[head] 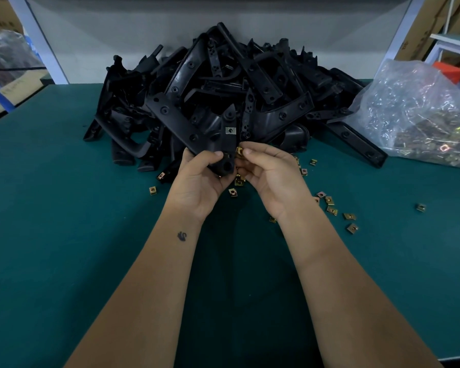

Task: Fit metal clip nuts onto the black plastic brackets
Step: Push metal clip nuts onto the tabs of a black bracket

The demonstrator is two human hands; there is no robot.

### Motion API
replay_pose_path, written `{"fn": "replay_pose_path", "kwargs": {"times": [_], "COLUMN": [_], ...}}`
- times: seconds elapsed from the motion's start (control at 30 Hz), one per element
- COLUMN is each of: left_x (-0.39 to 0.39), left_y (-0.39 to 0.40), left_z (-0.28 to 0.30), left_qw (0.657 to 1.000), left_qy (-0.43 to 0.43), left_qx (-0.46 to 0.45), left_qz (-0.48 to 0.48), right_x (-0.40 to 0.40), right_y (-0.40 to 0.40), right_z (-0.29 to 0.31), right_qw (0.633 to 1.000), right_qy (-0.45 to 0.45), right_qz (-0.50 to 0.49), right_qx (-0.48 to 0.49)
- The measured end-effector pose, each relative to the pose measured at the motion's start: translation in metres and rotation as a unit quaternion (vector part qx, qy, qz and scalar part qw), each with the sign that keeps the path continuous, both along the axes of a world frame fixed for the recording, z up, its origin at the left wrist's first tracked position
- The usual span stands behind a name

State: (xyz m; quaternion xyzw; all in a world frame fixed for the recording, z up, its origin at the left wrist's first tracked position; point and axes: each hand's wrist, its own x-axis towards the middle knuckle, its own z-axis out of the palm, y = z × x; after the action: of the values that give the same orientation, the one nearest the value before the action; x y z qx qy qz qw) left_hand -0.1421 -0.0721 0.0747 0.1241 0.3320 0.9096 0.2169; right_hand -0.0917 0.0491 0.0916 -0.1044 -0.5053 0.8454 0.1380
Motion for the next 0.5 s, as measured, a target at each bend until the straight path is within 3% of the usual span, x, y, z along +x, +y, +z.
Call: {"fn": "replay_pose_path", "kwargs": {"times": [0.5], "left_x": [-0.0025], "left_y": [-0.0003], "left_z": [-0.0042], "left_qw": [1.000], "left_qy": [0.010], "left_qx": [-0.004], "left_qz": [0.009], "right_x": [0.0017], "right_y": [-0.0004], "right_z": [0.0014], "right_qw": [0.988], "right_qy": [-0.001], "right_qz": [-0.019], "right_qx": [0.152]}}
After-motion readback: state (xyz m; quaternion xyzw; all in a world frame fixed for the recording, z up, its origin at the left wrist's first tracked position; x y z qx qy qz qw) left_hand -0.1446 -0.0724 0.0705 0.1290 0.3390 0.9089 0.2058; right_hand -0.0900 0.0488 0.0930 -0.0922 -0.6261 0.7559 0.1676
